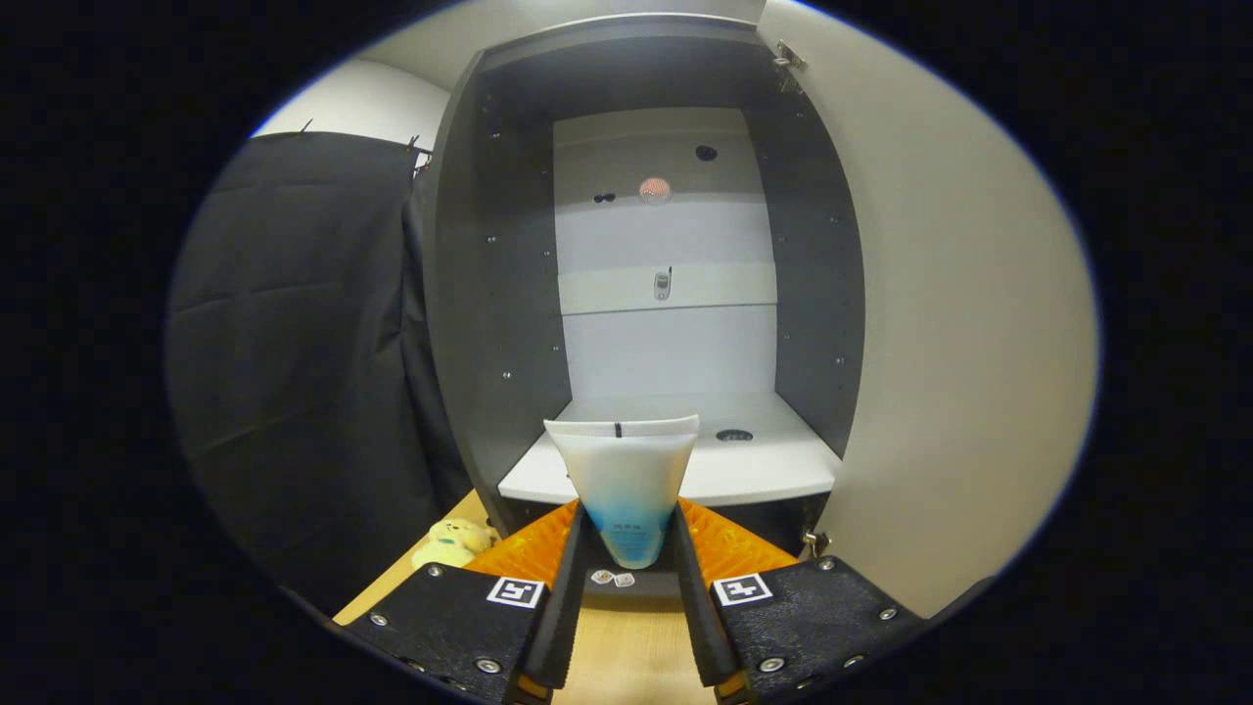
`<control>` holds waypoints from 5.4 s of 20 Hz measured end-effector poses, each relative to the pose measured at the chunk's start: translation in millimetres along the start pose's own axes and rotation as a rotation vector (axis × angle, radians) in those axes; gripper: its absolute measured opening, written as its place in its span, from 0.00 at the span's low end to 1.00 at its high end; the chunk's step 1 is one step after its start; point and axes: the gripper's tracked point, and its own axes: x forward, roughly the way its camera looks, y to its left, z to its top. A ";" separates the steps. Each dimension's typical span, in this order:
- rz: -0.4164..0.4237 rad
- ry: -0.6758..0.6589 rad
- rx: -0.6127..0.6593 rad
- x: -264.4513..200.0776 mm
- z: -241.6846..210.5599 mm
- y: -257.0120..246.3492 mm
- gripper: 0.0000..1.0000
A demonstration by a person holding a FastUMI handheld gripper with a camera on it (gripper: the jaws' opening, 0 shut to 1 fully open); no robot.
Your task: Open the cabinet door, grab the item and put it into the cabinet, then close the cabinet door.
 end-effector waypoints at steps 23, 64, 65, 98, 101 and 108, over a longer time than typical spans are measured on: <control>-0.055 0.164 0.017 159.2 0.8 -22.9 0.54; -0.015 -0.151 -0.060 -213.7 -23.8 -11.0 0.93; -0.023 -0.152 -0.063 -223.1 -28.1 -15.3 0.93; -0.615 -0.231 0.027 -299.8 28.6 -306.4 0.93; -0.626 -0.232 0.037 -284.8 37.9 -308.5 0.93; -0.610 -0.240 -0.010 -267.2 49.1 -285.3 0.90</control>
